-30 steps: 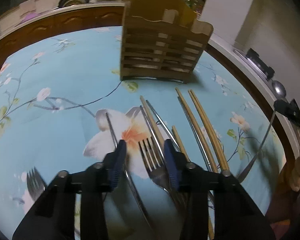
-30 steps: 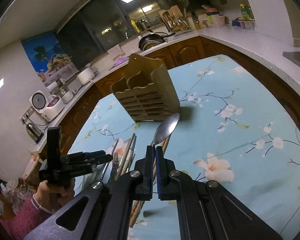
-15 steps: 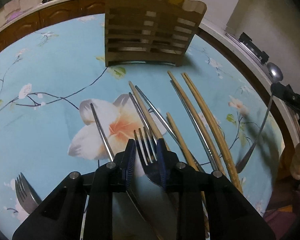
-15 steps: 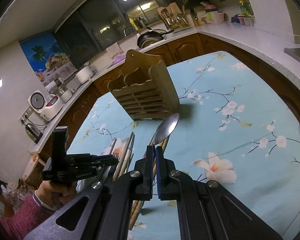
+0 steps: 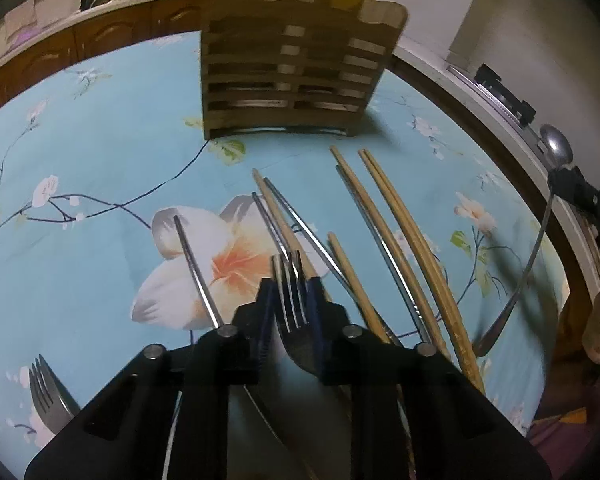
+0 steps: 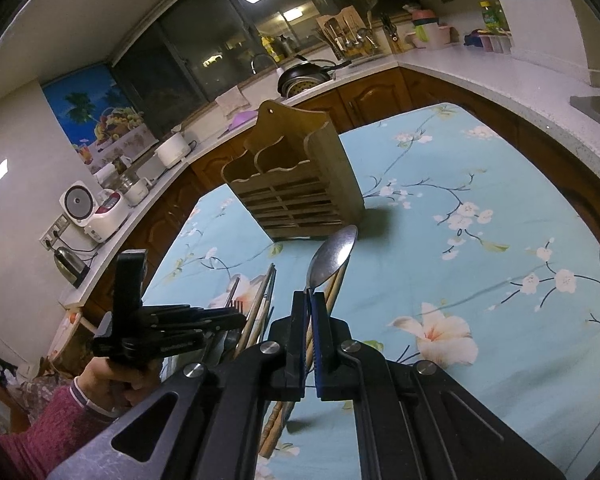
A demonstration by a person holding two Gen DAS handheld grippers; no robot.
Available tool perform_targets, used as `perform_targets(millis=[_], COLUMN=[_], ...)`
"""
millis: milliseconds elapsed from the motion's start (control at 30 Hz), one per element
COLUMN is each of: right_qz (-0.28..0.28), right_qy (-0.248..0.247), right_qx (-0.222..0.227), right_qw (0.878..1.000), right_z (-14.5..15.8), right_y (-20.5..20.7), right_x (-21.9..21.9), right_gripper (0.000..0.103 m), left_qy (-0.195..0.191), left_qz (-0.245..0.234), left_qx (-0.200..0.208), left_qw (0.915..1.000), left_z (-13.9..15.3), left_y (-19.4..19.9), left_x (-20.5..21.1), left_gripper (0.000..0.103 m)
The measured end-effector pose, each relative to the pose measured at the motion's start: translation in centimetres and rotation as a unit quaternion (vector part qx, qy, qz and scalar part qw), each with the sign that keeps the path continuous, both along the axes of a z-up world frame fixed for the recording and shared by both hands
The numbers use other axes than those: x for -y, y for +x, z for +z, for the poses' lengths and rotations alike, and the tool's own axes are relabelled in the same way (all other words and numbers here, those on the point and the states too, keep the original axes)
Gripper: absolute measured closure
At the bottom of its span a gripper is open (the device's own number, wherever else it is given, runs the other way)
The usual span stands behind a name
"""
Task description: Organize utensils
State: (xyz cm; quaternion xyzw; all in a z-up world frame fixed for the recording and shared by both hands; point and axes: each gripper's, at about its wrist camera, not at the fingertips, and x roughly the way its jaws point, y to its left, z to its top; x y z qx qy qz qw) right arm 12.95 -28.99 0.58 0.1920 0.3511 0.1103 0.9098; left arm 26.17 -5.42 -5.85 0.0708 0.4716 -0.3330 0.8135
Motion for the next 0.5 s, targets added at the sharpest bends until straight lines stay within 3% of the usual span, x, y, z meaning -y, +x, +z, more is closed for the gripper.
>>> perform_targets(millis=[300, 500], right_qz=[0.006, 0.008], right_qy=[0.001, -0.009], right_qx=[0.016, 0.032], right_qw=[1.0, 0.999], right_z=[1.3, 2.3], right_y=[-0.5, -0.7], right_x=[0.0, -0.4], right_gripper=[0.101, 0.101], left_qy=[0.01, -0.034], left_qz=[0.028, 0.077], left_qx=[0.041, 0.069], left_qw=[0.9987, 0.9941], left_z=[2.0, 5.4], left_y=[-3.0, -4.4], left_x=[-0.6, -3.1], left_gripper=[0.101, 0.101])
